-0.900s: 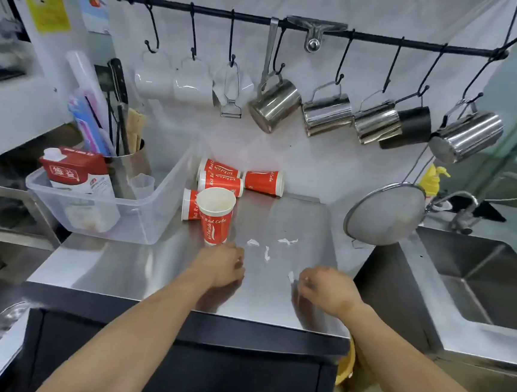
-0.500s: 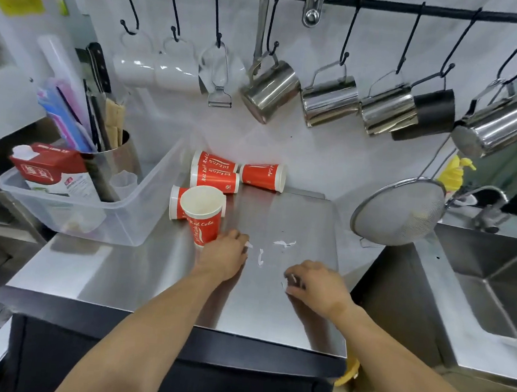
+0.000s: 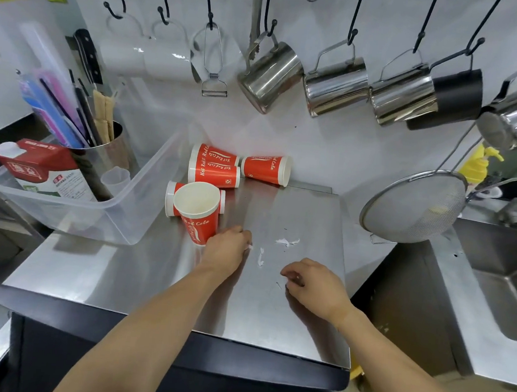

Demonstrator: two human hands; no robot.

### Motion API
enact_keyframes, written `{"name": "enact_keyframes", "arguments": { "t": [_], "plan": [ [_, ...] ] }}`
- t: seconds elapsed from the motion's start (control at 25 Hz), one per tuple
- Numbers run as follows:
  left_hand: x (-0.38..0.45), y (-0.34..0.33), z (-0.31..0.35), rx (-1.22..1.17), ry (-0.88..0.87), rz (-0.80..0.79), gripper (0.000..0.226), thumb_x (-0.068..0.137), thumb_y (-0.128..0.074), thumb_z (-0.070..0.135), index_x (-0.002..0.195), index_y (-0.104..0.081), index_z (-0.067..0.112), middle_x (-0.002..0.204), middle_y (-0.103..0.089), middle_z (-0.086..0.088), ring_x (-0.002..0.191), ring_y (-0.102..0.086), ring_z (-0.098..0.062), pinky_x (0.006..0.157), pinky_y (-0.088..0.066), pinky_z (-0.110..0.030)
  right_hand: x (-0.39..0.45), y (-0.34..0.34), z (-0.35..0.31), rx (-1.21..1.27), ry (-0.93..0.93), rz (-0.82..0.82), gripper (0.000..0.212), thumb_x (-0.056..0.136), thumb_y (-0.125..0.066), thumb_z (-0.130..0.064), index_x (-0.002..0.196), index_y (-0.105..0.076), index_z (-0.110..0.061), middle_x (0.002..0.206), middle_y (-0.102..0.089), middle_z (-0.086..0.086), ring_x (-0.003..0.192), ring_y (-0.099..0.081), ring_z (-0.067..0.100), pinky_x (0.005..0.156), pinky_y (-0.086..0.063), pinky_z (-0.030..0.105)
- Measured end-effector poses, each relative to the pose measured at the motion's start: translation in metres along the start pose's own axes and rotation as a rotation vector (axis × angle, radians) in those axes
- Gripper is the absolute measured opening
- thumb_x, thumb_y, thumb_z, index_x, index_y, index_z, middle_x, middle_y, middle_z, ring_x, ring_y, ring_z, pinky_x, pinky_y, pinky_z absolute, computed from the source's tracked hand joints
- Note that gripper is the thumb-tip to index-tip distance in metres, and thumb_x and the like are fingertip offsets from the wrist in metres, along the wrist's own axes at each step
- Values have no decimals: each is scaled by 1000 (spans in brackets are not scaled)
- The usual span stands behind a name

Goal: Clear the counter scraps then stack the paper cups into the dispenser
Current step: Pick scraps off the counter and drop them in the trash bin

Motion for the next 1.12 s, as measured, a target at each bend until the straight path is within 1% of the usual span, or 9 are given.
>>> {"name": "enact_keyframes", "arguments": {
  "t": [0.08,0.2,0.4,0.56,0.68,0.8,0.88,1.0,1.12],
  "plan": [
    [-1,0,0,-3,-7,11,20,96,-55,11,109,-67,21,109,-64,-3,99,-63,-27,66,-44,-30,1,-1,-3,-3,44,-40,30,90,-58,-37,119,-66,-39,111,-61,-14,101,-58,10,73,-41,21],
    [-2,0,-1,-3,-16,10,20,96,-53,11,110,-66,20,110,-63,-4,99,-63,-27,71,-52,-34,1,-4,-8,-50,87,-44,26,91,-61,-43,115,-69,-38,114,-59,-15,104,-56,9,75,-43,22],
    [-4,0,0,-42,-12,26,19,97,-53,11,108,-67,18,109,-64,-4,96,-63,-27,71,-51,-33,2,-6,-6,-28,55,17,14,96,-59,-34,102,-72,-31,105,-65,-11,99,-60,11,73,-42,22],
    [-4,4,2,-280,19,40,14,98,-56,17,100,-69,15,103,-67,-4,90,-64,-25,71,-43,-28,4,-3,-4,45,-8,65,13,96,-60,-33,97,-73,-31,99,-68,-11,89,-61,10,69,-41,22],
    [-7,8,8,-396,-30,5,12,96,-61,18,99,-73,16,101,-70,-2,87,-63,-20,74,-45,-26,20,14,3,123,-85,127,10,91,-65,-30,94,-75,-30,91,-70,-11,84,-63,12,69,-46,26],
    [-10,9,14,-430,-61,-62,15,94,-66,19,107,-74,17,100,-71,0,80,-59,-12,71,-42,-22,38,27,8,159,-123,127,19,90,-67,-26,107,-72,-31,84,-70,-14,85,-65,13,75,-53,33],
    [-10,7,16,-425,-71,-111,19,91,-69,19,109,-74,16,98,-74,-2,81,-62,-14,70,-41,-21,48,29,12,148,-139,110,28,90,-67,-25,117,-67,-31,83,-72,-14,86,-64,13,76,-54,32],
    [-11,4,18,-401,-74,-151,28,89,-72,19,117,-72,14,98,-76,-4,88,-67,-20,72,-42,-20,60,26,17,121,-163,57,35,90,-69,-25,124,-65,-30,90,-75,-10,93,-65,15,79,-54,32],
    [-10,1,18,-358,-89,-187,32,91,-71,21,122,-70,14,103,-74,-6,91,-67,-22,75,-43,-22,70,19,19,75,-168,22,37,90,-69,-27,126,-65,-32,94,-75,-8,100,-60,16,72,-48,31]
  ]
}}
Point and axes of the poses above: each hand's wrist, its own x-axis towards the middle knuckle, its own y-axis out of the back of the hand, z = x × y, the point moved 3 cm from there along x, towards the middle knuckle
